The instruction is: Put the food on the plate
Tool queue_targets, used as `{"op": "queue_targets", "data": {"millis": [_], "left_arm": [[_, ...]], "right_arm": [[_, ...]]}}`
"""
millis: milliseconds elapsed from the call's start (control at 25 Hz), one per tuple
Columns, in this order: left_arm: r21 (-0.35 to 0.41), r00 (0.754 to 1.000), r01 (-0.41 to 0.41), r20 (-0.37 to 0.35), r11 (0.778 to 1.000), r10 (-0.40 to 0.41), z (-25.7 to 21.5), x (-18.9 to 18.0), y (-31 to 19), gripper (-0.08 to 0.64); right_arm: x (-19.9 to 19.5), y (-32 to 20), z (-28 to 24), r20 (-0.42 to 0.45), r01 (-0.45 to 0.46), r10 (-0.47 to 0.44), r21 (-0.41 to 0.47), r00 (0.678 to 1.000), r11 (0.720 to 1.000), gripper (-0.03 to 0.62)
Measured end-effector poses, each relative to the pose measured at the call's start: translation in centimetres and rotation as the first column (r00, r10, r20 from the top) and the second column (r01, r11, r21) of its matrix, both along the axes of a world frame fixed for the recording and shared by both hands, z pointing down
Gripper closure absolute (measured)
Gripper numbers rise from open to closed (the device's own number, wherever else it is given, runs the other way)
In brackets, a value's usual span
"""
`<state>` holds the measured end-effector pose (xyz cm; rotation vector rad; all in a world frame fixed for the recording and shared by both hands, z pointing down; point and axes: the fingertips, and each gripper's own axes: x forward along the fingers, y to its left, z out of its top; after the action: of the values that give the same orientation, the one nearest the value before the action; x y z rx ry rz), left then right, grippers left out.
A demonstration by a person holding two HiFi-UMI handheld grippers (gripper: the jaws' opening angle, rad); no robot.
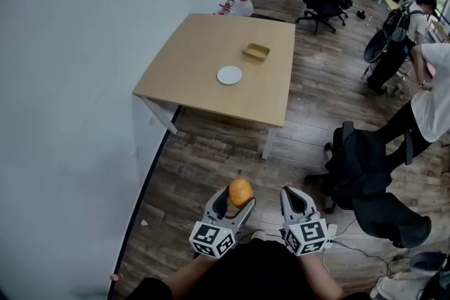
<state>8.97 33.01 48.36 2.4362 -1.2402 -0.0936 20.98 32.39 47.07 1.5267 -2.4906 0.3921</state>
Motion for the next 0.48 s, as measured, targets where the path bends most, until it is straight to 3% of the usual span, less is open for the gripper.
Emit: {"op": "queue_targets", "data": {"millis": [280,480], "left_arm": [[0.023,1.000,0.018,0.009,1.000,-0.019,-0.3,1.4,2.3,0.241],[0.035,0.995,0.095,0.020,0.995,-0.096,-0.3,0.6,3.0,0.241]], "right_arm": [[0.3,1.6,-0.1,-0.008,0.059,-0.059,0.012,0.998,0.998,0.532],[0.4,2.1,-0.4,0.035,0.099,-0.101,0.054,0.994,0.994,0.532]]}}
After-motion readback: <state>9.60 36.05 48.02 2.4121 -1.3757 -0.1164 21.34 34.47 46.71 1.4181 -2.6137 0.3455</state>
